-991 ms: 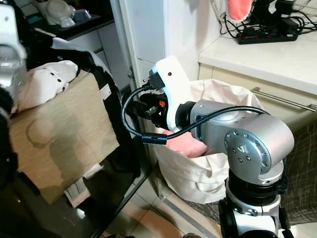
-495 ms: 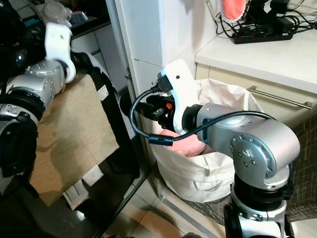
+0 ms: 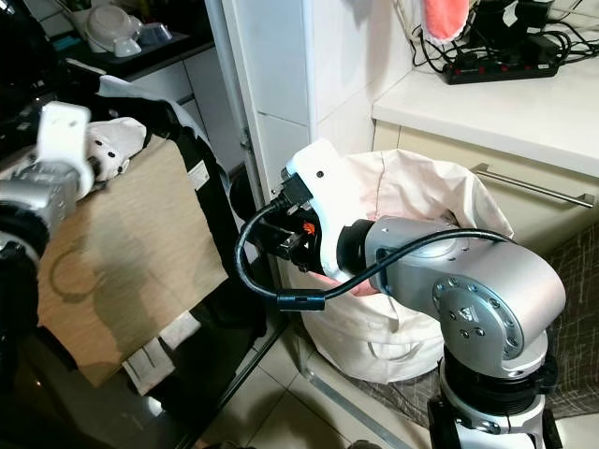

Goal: Clothes washing

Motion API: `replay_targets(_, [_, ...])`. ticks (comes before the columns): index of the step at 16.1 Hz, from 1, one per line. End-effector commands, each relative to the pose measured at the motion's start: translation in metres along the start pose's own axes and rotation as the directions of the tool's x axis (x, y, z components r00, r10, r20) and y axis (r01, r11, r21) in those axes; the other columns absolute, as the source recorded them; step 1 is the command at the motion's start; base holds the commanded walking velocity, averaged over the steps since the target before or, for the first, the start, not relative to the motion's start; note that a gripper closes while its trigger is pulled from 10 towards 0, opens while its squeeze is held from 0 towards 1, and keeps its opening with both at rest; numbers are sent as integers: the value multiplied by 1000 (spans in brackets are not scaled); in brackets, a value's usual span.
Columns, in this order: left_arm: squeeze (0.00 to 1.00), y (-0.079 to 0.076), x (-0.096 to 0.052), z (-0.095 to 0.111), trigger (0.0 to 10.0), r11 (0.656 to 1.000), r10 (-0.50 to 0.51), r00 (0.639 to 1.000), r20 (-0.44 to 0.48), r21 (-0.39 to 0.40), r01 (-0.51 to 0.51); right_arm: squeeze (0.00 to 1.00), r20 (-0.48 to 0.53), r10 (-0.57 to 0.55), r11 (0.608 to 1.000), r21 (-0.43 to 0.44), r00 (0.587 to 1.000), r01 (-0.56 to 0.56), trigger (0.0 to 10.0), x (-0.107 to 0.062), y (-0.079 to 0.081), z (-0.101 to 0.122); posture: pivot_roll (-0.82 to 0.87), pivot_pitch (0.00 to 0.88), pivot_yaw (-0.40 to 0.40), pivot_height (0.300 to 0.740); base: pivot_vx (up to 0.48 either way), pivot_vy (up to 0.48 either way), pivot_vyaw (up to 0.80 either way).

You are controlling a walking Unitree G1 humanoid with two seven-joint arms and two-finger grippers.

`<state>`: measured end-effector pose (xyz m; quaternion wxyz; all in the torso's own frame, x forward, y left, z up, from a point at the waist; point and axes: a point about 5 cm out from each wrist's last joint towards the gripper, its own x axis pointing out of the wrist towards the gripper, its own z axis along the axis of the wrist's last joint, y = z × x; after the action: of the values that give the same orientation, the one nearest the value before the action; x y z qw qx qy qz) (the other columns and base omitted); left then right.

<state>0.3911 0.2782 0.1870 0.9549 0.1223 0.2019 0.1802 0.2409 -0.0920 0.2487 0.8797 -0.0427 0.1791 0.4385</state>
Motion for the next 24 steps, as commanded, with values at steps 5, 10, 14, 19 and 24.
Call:
replay_targets(5, [0, 31, -13, 61, 10000, 944, 329, 893, 308, -141, -299, 0, 24, -55, 998, 9, 998, 54, 10000, 1, -4, 7, -286, 0, 166, 740, 0, 0, 0])
replay_targets(10, [0, -5, -9, 56, 10000, 998, 42, 957, 286, 34, -54, 0, 1, -34, 999, -3, 999, 34, 10000, -7, -1, 3, -284, 0, 97, 740, 0, 0, 0])
replay_targets(14, [0, -13, -9, 51, 10000, 998, 9, 969, 247, 53, -23, 0, -59, 19, 999, -37, 998, -21, 10000, -19, -5, 1, -281, 0, -12, 740, 0, 0, 0])
replay_targets(19, [0, -27, -11, 55, 10000, 969, -234, 936, 263, -22, 248, 0, -103, 78, 996, -36, 992, -82, 10000, -19, -4, -1, -248, 0, -57, 740, 0, 0, 0])
replay_targets(24, [0, -29, -10, 44, 10000, 940, -340, 928, 153, 37, 338, 0, -115, 108, 993, -36, 987, -112, 10000, -24, 0, -7, -263, 0, -40, 740, 0, 0, 0])
